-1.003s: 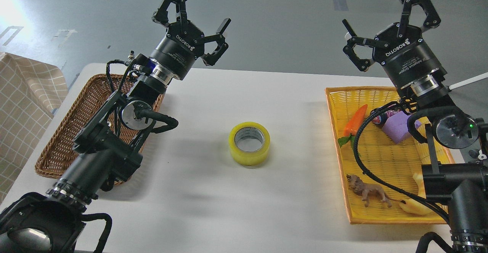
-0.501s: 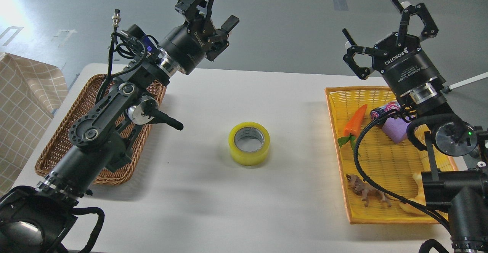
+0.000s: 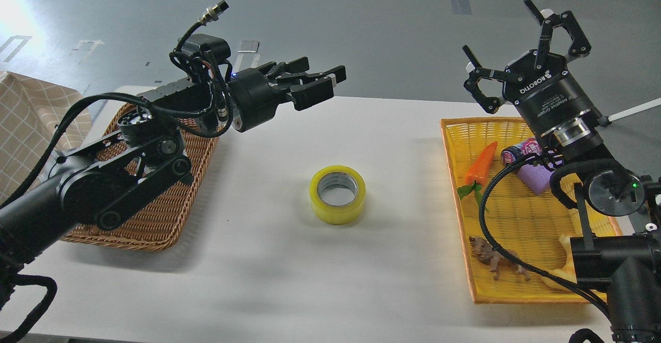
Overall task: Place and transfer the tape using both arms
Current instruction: 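Reach the left gripper toward the tape roll on the table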
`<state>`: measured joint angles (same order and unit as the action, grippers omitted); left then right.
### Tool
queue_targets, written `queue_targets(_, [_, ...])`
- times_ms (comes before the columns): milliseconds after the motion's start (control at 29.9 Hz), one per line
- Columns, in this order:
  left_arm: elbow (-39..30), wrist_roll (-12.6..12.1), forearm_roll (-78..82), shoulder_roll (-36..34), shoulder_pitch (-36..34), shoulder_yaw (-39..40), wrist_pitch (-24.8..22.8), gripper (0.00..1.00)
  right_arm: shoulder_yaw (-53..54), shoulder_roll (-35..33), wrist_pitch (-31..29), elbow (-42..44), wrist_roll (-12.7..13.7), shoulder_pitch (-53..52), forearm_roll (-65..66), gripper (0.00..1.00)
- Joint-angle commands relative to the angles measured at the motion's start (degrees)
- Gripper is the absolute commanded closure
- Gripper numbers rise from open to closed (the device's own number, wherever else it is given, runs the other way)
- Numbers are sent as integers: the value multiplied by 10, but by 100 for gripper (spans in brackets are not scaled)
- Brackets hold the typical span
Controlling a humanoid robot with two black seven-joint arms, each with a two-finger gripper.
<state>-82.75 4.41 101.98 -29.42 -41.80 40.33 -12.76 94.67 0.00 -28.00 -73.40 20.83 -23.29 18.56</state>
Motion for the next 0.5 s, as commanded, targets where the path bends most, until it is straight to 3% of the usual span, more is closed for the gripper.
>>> queue_targets(0, [-22,-34,6,-33,-18,-53,-8,2,0,0,0,0,0,1,1,1])
queue_targets(201, [-40,-100,36,-47,-29,-117,-56,2,-18,0,0,1,0,-1,1,1])
queue_targets(468, [-30,-114,45,-40,-23,-146,-77,2,-20,0,0,1,0,1,2,1])
